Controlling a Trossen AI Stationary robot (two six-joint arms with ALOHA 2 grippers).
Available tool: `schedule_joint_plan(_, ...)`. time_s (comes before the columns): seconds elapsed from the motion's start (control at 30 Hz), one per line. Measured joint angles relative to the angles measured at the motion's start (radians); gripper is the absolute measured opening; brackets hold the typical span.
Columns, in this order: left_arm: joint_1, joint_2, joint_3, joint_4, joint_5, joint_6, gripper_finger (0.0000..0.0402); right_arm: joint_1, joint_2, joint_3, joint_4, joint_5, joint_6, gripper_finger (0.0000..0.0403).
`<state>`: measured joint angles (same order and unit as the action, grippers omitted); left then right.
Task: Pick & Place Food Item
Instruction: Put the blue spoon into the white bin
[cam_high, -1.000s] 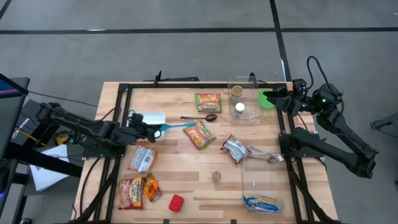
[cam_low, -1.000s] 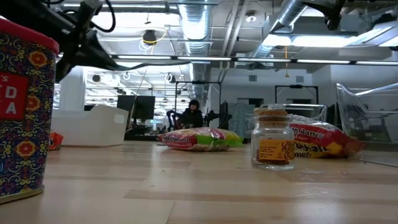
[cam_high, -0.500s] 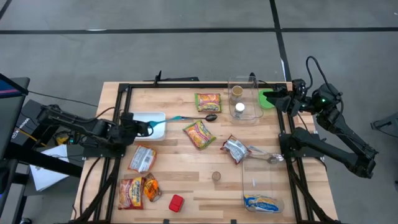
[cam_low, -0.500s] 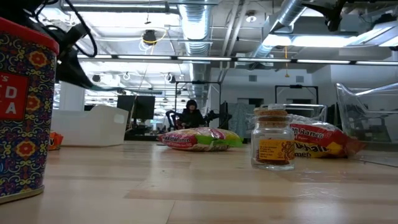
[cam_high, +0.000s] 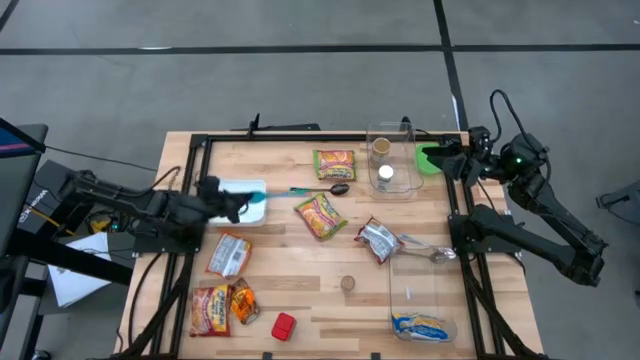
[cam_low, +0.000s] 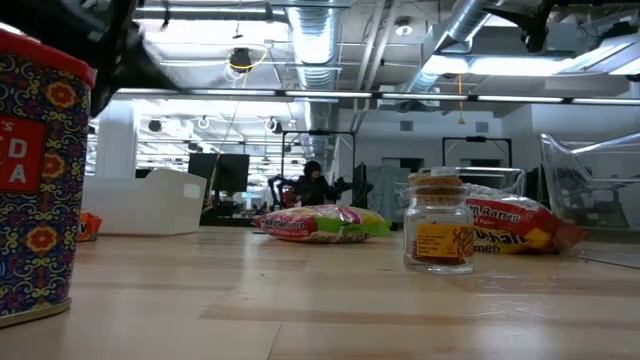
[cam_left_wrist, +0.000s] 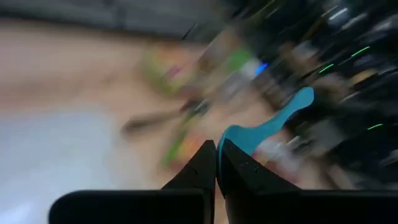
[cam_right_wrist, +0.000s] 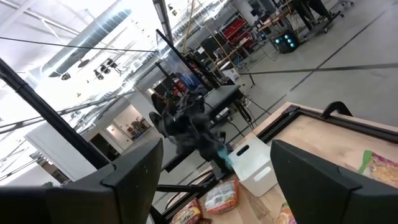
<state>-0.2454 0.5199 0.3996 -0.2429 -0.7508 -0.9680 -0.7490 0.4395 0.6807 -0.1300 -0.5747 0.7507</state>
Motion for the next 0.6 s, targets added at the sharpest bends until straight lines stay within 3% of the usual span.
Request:
schedule_joint_plan(0.17,0.139,0.045,0.0,0.618,0.118,0.435,0.0002,0.0,0.001,0.0,0.002,0.0,-0.014,0.0291)
schedule_joint_plan(0.23,0.215,0.102,0.024,0.835,0.217,0.57,0.0002,0.0,0.0,0.0,0.003,0.0,-0.015,0.0291)
schedule_joint_plan(0.3,0.29,0.17,0.095,0.931,0.349,0.648,0.0001,0.0,0.001,0.0,0.003,0.0,-0.017,0.0291)
schedule_joint_plan(0.43,0.426,0.342,0.345,0.866,0.665,0.726,0.0002,0.0,0.001,0.0,0.003,0.0,-0.019,0.0291)
schedule_joint_plan(0.6,0.591,0.533,0.678,0.503,0.946,0.843,0.0001,0.001,0.001,0.0,0.003,0.0,-0.028,0.0291)
